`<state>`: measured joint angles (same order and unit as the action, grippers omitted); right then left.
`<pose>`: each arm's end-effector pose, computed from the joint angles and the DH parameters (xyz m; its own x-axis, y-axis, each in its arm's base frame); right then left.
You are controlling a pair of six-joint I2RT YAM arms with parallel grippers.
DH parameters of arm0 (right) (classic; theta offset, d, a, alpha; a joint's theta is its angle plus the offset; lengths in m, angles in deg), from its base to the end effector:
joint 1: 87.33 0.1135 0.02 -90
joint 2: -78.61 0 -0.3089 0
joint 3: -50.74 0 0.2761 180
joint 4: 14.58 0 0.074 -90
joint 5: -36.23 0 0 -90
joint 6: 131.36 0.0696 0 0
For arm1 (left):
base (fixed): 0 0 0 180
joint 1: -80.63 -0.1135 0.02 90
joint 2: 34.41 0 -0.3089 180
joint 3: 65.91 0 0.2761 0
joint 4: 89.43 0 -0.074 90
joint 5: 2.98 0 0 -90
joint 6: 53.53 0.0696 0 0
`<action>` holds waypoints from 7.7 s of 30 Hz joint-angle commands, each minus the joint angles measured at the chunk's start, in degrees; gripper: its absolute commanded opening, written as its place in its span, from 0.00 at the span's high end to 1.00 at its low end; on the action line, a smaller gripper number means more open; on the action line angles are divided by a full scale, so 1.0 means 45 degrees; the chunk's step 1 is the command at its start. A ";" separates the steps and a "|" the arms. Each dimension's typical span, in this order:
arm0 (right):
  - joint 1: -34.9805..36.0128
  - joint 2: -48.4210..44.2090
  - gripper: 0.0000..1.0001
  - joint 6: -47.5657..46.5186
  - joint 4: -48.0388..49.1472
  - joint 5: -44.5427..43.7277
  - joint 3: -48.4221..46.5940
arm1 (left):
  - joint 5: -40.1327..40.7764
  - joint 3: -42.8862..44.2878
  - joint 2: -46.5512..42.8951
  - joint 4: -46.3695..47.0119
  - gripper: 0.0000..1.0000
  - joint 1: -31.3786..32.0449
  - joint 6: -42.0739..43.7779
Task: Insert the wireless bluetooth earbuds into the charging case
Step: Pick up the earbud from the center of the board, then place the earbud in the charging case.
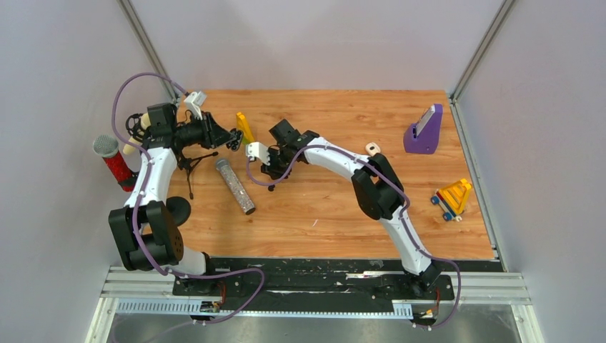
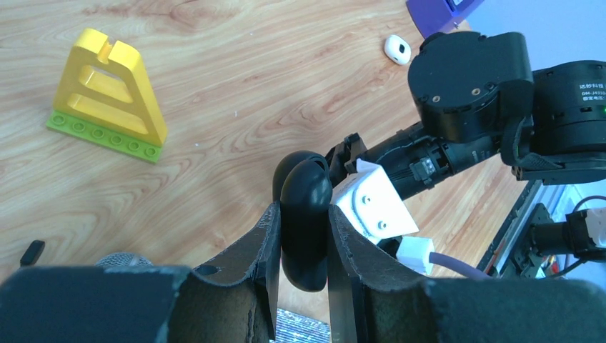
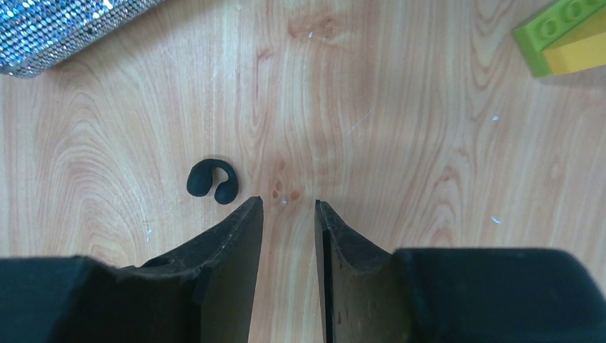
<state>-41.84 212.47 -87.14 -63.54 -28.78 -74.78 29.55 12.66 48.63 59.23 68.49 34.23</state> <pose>0.3865 0.4351 0.1808 0.1665 -0.7573 -0.6316 -0.9852 -0.1004 -0.1392 0.3527 0.0159 0.3334 -0.5933 -0.1491 -0.7911 0.5326 0.6642 -0.5246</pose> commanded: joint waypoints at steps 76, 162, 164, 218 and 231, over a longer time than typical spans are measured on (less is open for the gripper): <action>0.0592 -0.1078 0.67 -0.2939 -0.1952 0.0502 0.0775 | -0.0137 0.0212 -0.0061 0.0580 0.85 -0.0250 -0.0357; -0.1405 -0.3940 1.00 1.2394 0.0854 0.0690 0.0662 | 0.8840 -0.0816 -0.0050 0.2491 0.84 0.5410 -0.8097; -0.1483 -0.3946 1.00 1.2571 0.0960 0.0749 0.0816 | 0.8862 -0.0839 -0.0055 0.2504 0.84 0.5413 -0.8128; -0.2260 -0.2777 1.00 1.7088 0.1872 0.2502 0.0879 | 0.9273 -0.1144 -0.0242 0.2635 0.80 0.5732 -0.8212; -0.2316 -0.2427 1.00 1.7377 0.1852 0.2451 0.0692 | 0.9161 -0.1032 -0.0328 0.2510 0.80 0.5803 -0.8255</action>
<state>-51.91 200.91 -10.34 -56.76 -17.81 -69.86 71.08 7.33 49.55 68.63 94.17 -2.25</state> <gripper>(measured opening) 0.033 0.326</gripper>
